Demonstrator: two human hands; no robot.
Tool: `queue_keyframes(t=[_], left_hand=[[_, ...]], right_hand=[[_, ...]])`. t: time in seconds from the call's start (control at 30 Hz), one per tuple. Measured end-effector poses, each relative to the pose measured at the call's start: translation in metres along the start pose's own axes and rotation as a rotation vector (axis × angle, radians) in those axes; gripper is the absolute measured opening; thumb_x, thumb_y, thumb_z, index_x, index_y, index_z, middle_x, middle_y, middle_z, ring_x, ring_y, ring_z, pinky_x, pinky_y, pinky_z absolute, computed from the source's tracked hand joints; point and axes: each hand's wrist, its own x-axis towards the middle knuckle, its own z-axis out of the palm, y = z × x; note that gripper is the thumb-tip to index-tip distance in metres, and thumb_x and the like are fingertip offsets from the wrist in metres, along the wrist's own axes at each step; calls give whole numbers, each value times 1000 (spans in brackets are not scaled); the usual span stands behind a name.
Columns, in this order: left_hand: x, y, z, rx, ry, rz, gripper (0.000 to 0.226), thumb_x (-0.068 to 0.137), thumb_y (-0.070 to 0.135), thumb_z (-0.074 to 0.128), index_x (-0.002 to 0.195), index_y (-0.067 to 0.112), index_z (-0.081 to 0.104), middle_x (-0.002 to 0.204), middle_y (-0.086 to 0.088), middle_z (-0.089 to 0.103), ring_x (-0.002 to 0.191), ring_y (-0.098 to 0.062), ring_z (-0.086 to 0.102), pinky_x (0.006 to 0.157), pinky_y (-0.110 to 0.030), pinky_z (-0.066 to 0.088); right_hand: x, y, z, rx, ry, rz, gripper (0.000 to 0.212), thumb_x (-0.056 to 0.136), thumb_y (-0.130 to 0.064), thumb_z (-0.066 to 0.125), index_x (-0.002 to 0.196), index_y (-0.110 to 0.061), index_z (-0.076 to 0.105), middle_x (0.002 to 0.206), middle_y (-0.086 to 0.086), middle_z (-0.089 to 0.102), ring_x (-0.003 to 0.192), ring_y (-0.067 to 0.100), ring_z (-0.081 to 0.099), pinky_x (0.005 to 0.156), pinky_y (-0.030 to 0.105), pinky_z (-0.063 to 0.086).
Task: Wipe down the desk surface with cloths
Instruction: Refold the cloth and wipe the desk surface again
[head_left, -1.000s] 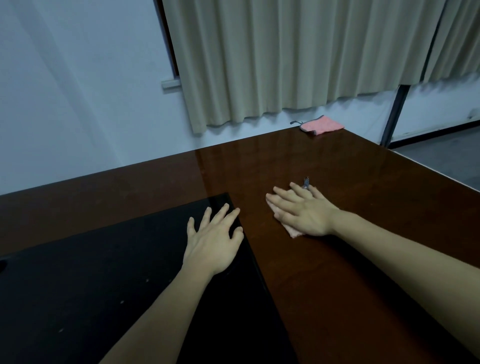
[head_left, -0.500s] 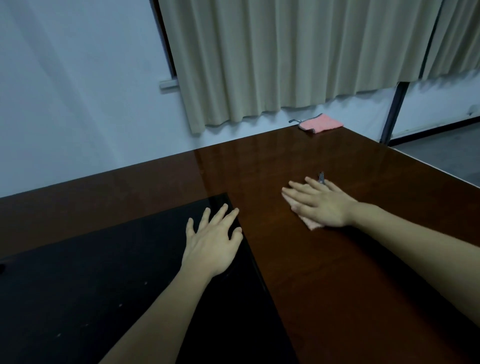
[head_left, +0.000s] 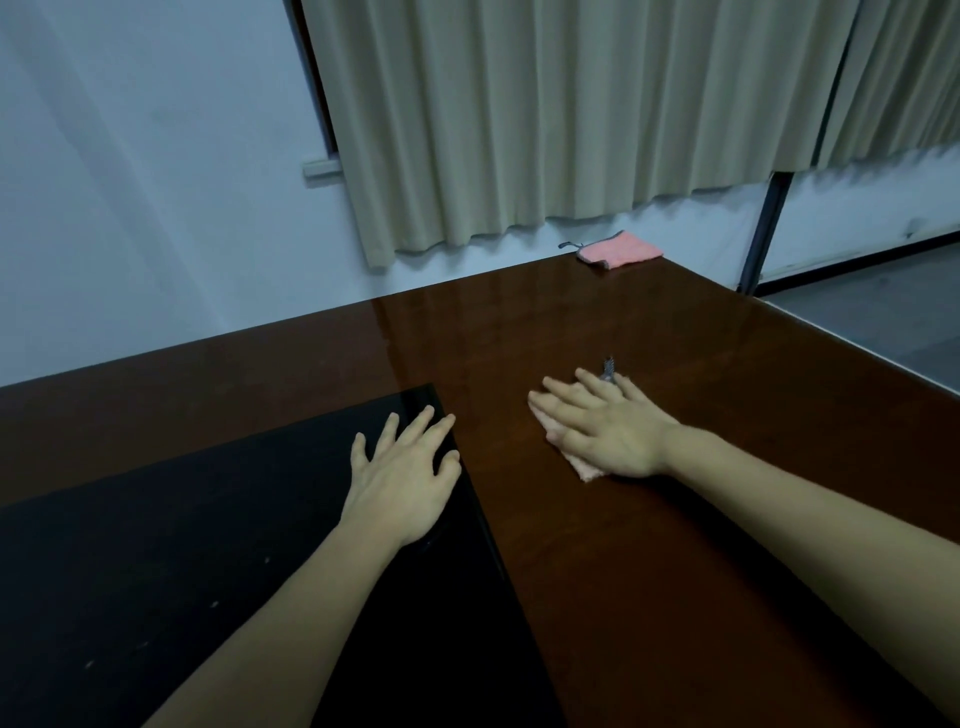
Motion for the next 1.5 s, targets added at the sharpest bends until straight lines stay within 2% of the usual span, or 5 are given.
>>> queue_keyframes(t=[0.13, 0.3, 0.73, 1.2, 1.5], left_hand=[[2, 1, -5, 7, -38, 5, 54, 107, 50, 25, 160, 41, 16, 169, 13, 3, 157, -24, -3, 123, -57, -5], [7, 10, -14, -59, -25, 53, 50, 106, 50, 35, 155, 44, 29, 169, 12, 7, 156, -21, 3, 123, -57, -3], [49, 97, 11, -81, -32, 97, 55, 106, 53, 29, 158, 39, 24, 170, 8, 8, 156, -25, -2, 120, -57, -14], [49, 102, 28, -35, -12, 121, 55, 106, 52, 25, 159, 39, 20, 170, 9, 7, 156, -24, -2, 121, -56, -10], [49, 105, 25, -5, -22, 116, 55, 106, 52, 25, 159, 40, 18, 169, 9, 5, 156, -23, -3, 123, -55, -8]], right_hand=[[-42, -5, 10, -17, -8, -124, 55, 103, -65, 10, 154, -57, -12, 165, -23, -16, 152, 13, -24, 123, 49, -14], [-49, 9, 12, -9, -20, -136, 53, 103, -67, 12, 150, -63, -12, 163, -27, -17, 150, 8, -27, 123, 45, -16], [48, 90, -16, 46, 0, 260, 58, 103, -65, 11, 158, -52, -5, 169, -16, -7, 157, 24, -9, 124, 56, -5], [-49, 72, 10, 15, -10, -16, 56, 96, -72, 5, 148, -65, -15, 164, -27, -17, 151, 10, -24, 124, 49, -12], [24, 111, -9, 32, 22, 213, 57, 102, -67, 11, 156, -55, -6, 169, -18, -7, 157, 21, -10, 124, 54, -5]])
